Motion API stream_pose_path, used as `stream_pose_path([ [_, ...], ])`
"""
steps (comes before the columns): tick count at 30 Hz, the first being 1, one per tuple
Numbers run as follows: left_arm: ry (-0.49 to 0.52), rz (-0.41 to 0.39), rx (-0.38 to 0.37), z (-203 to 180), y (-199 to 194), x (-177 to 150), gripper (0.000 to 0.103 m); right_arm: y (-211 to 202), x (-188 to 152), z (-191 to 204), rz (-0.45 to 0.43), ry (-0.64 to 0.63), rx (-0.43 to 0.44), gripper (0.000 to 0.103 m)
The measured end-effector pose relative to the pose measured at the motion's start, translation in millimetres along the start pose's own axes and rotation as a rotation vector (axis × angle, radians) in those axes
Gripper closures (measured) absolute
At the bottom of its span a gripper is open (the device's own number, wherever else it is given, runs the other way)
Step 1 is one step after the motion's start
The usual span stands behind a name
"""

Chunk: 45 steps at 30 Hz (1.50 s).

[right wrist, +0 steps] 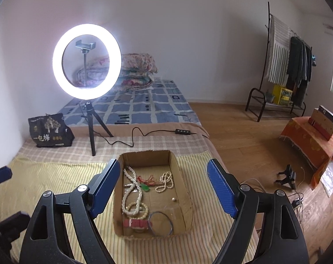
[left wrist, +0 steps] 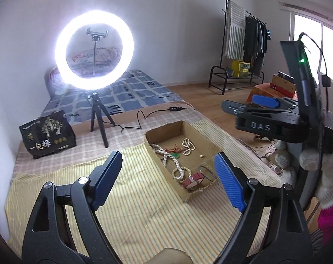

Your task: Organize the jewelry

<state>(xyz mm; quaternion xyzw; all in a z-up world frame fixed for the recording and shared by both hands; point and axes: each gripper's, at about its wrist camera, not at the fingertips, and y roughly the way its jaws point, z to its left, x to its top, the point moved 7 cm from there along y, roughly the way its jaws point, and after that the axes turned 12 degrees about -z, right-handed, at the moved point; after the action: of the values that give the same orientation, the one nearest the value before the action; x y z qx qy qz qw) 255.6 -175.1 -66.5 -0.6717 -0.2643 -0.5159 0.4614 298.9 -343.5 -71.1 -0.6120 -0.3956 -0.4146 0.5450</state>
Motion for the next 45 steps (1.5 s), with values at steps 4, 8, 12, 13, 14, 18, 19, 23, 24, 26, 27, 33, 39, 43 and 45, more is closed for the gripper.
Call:
stream_pose_path([
  [4,0.015,-0.012,0.008,1.6,-15.0,-4.0,0.013,-19.4,0.1,5.3,-0.026,-0.014,-0.030,0.020],
  [8,0.017,-0.035,0.019,3.8,-26.6,-7.6,0.006,-35.1,-1.2,9.2,-0.048,-0.015,-0.041,0.020],
  [12,0.019,-0.049,0.038,5.2,-32.7,-9.8,0.004,-49.9,-2.7,11.8,-0.074,-0.020,-0.059,0.020],
  [13,0.027,-0.050,0.045,5.3,-34.0,-10.5,0.003,-52.3,-2.5,12.1,-0.078,-0.023,-0.062,0.020],
  [14,0.035,-0.054,0.050,4.9,-35.2,-10.9,0.003,-55.4,-2.6,12.8,-0.085,-0.026,-0.065,0.020],
  [18,0.055,-0.064,0.063,5.4,-39.1,-11.4,0.000,-63.2,-5.9,15.2,-0.102,-0.013,-0.067,0.020],
  [19,0.058,-0.065,0.072,5.7,-39.9,-11.5,0.000,-64.4,-7.4,16.5,-0.105,-0.007,-0.066,0.020],
  [23,0.074,-0.066,0.095,8.1,-44.7,-13.5,0.000,-69.5,-14.9,20.7,-0.117,0.001,-0.065,0.020],
  [24,0.075,-0.065,0.096,8.8,-45.7,-14.0,0.000,-71.0,-17.1,22.7,-0.119,0.000,-0.064,0.020],
  [26,0.071,-0.060,0.096,10.2,-47.8,-15.7,0.000,-70.9,-20.7,24.9,-0.118,-0.005,-0.062,0.020],
  [27,0.069,-0.058,0.096,11.3,-47.8,-16.8,0.000,-71.0,-22.1,25.5,-0.116,-0.009,-0.063,0.020],
  [33,0.066,-0.045,0.102,13.6,-48.3,-21.3,0.000,-70.9,-25.1,25.3,-0.107,-0.007,-0.066,0.020],
  [39,0.062,-0.042,0.100,13.3,-47.7,-21.6,0.000,-71.9,-26.6,23.6,-0.106,0.003,-0.075,0.020],
  [43,0.061,-0.038,0.098,12.4,-47.6,-21.5,0.000,-72.4,-26.7,25.6,-0.106,-0.003,-0.070,0.020],
  [45,0.063,-0.040,0.100,12.0,-47.7,-21.9,0.000,-72.5,-28.1,26.6,-0.104,-0.007,-0.069,0.020],
])
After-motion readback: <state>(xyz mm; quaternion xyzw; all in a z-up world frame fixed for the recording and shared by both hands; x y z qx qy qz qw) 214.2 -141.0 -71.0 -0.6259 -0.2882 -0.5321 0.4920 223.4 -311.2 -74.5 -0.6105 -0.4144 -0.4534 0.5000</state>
